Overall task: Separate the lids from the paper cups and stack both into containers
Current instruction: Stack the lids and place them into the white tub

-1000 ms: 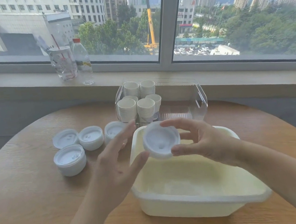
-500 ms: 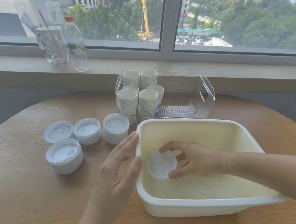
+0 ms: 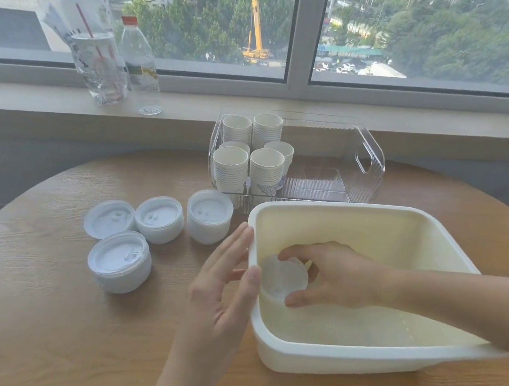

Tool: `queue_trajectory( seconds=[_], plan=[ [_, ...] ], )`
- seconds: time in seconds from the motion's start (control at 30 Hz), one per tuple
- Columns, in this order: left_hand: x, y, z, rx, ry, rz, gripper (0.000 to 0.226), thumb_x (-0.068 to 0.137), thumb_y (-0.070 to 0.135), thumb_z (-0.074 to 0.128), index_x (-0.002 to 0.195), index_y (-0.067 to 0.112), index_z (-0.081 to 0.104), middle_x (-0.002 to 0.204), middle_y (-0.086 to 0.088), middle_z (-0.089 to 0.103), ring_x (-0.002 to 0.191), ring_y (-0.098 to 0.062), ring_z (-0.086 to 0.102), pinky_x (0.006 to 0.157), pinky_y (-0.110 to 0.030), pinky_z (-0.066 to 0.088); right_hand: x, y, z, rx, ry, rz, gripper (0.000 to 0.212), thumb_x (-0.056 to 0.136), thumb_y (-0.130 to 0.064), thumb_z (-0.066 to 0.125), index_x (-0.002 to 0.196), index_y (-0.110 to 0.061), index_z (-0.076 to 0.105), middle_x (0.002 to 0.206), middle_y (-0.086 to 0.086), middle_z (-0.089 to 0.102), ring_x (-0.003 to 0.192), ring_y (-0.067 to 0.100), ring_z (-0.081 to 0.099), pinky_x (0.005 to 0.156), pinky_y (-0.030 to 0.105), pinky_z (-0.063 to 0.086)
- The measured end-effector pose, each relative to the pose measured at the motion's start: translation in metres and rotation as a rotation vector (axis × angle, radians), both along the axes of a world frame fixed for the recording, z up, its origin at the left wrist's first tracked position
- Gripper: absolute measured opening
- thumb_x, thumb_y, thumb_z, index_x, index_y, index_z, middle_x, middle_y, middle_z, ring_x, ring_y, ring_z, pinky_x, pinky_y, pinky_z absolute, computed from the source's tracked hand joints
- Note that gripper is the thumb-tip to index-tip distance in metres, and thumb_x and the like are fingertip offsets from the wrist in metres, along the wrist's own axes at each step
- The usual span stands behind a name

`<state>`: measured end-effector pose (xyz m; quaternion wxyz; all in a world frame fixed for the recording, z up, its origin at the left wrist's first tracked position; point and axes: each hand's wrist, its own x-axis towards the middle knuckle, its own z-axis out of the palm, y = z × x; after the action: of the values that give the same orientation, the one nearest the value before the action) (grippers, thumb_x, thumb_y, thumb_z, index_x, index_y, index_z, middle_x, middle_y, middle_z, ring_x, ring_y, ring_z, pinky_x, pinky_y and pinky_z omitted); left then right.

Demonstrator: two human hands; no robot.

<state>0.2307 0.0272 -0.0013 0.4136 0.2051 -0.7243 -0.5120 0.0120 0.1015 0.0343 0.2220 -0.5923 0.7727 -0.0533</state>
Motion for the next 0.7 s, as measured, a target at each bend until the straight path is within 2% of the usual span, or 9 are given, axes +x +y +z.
queue_trajectory(
  seconds=[0.13,0.2,0.3,0.37,0.43,0.47,0.57,0.6,0.7],
  plan=[
    [0.003,0.002,0.004,-0.004,-0.021,0.03,0.05,0.1,0.051,0.052,0.146,0.035,0.057,0.149,0.019,0.058,0.135,-0.006,0.058,0.101,-0.015,0.046,0.004,0.0,0.021,0.071,0.174,0.078,0.081,0.078,-0.084,0.063,0.148,-0.05,0.041,0.125,-0.017,0.061,0.111,0.008,0.062,0.098,0.028,0.047],
    [0.011,0.0,0.005,-0.047,-0.035,0.096,0.047,0.102,0.05,0.049,0.146,0.034,0.057,0.144,0.018,0.062,0.13,-0.008,0.062,0.1,-0.018,0.048,0.004,-0.001,0.044,0.049,0.224,0.099,0.076,0.078,-0.089,0.053,0.143,-0.053,0.043,0.122,-0.022,0.06,0.105,0.001,0.062,0.099,0.029,0.048],
    [0.034,-0.012,0.006,-0.108,-0.058,0.279,0.043,0.101,0.049,0.056,0.141,0.035,0.059,0.129,0.021,0.067,0.123,-0.006,0.064,0.096,-0.015,0.048,0.004,-0.003,0.084,-0.186,0.121,0.063,0.064,0.073,-0.085,0.053,0.124,-0.047,0.063,0.104,-0.026,0.067,0.091,-0.004,0.065,0.089,0.028,0.053],
    [0.052,-0.023,0.004,-0.142,-0.089,0.442,0.043,0.099,0.047,0.068,0.138,0.033,0.06,0.127,0.021,0.066,0.124,-0.002,0.061,0.098,-0.015,0.047,0.01,-0.009,0.103,-0.383,-0.012,0.061,0.046,0.079,-0.071,0.063,0.114,-0.043,0.07,0.098,-0.022,0.072,0.092,-0.002,0.066,0.084,0.025,0.053],
    [0.067,-0.037,0.001,-0.203,-0.162,0.611,0.051,0.093,0.046,0.073,0.139,0.031,0.058,0.137,0.017,0.06,0.129,-0.002,0.051,0.106,-0.013,0.037,0.02,-0.02,0.113,-0.479,-0.098,0.12,0.041,0.083,-0.064,0.066,0.116,-0.041,0.07,0.103,-0.02,0.073,0.101,0.0,0.066,0.088,0.023,0.052],
    [0.074,-0.045,-0.002,-0.236,-0.215,0.678,0.057,0.091,0.048,0.076,0.142,0.032,0.055,0.142,0.013,0.056,0.131,-0.007,0.047,0.11,-0.018,0.034,0.026,-0.027,0.116,-0.485,-0.111,0.164,0.043,0.083,-0.065,0.065,0.12,-0.041,0.069,0.108,-0.021,0.072,0.107,0.0,0.065,0.092,0.022,0.051],
    [0.085,-0.071,-0.02,-0.241,-0.379,0.749,0.077,0.083,0.051,0.081,0.15,0.038,0.045,0.159,-0.001,0.042,0.147,-0.022,0.035,0.121,-0.044,0.029,0.044,-0.051,0.11,-0.425,-0.084,0.269,0.049,0.085,-0.066,0.065,0.13,-0.045,0.063,0.124,-0.027,0.063,0.119,-0.005,0.056,0.103,0.024,0.047],
    [0.087,-0.078,-0.026,-0.213,-0.42,0.735,0.084,0.081,0.049,0.085,0.153,0.041,0.042,0.162,-0.003,0.038,0.151,-0.023,0.03,0.123,-0.047,0.027,0.05,-0.059,0.105,-0.406,-0.066,0.292,0.049,0.087,-0.064,0.066,0.132,-0.047,0.061,0.127,-0.029,0.06,0.121,-0.007,0.054,0.105,0.024,0.045],
    [0.09,-0.093,-0.043,-0.118,-0.468,0.66,0.103,0.072,0.043,0.093,0.156,0.049,0.034,0.165,-0.002,0.029,0.152,-0.022,0.027,0.12,-0.037,0.026,0.063,-0.078,0.091,-0.37,-0.032,0.341,0.051,0.089,-0.062,0.068,0.137,-0.047,0.057,0.132,-0.03,0.055,0.124,-0.006,0.051,0.107,0.025,0.04]
  ],
)
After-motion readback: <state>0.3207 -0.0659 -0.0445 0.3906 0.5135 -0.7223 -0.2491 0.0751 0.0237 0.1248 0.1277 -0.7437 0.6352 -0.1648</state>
